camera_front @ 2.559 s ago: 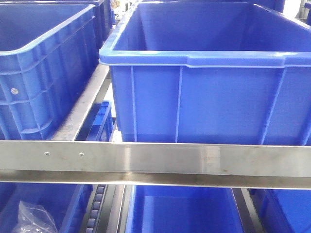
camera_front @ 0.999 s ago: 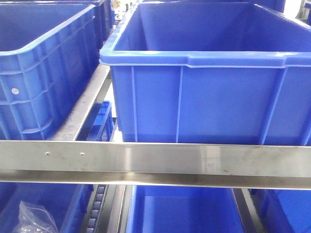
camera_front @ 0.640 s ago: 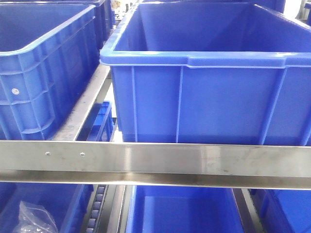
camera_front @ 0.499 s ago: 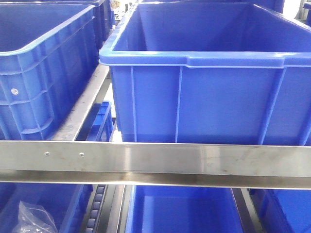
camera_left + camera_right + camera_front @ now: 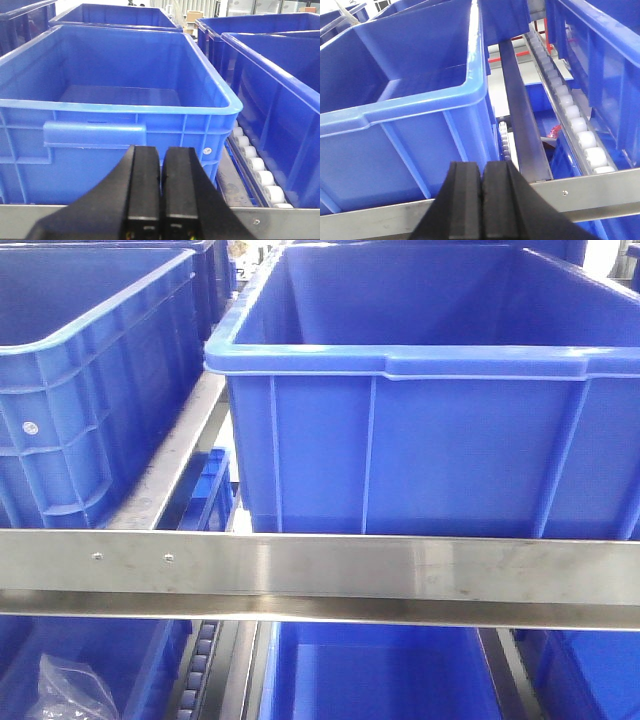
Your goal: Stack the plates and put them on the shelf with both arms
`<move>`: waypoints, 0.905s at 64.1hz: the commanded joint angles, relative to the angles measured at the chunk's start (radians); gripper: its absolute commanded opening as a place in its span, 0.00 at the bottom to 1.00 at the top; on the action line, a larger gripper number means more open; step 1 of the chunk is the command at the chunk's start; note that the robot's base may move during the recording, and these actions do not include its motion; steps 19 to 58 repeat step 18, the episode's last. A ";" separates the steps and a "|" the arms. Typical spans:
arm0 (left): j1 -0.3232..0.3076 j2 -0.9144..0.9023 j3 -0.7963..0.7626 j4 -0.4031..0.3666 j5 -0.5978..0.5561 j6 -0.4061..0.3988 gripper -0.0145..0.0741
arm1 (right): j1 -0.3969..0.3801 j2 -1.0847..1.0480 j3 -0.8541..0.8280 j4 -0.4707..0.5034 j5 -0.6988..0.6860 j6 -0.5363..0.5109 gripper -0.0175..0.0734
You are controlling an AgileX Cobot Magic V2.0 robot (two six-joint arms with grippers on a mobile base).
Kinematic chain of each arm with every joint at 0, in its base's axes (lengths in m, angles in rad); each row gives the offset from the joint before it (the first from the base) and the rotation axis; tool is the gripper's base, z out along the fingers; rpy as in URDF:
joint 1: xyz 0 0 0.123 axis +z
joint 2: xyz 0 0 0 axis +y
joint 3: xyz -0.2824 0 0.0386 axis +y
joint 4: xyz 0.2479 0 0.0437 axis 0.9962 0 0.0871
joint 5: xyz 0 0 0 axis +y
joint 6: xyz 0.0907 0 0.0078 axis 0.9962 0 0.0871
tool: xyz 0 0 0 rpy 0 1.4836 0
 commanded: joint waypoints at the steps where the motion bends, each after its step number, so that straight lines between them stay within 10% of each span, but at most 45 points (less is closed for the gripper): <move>1: 0.001 -0.022 0.003 -0.001 -0.081 0.001 0.26 | -0.007 -0.019 -0.001 -0.011 -0.088 -0.006 0.22; 58: 0.001 -0.022 0.003 -0.001 -0.079 0.001 0.26 | -0.007 -0.019 -0.001 -0.011 -0.088 -0.006 0.22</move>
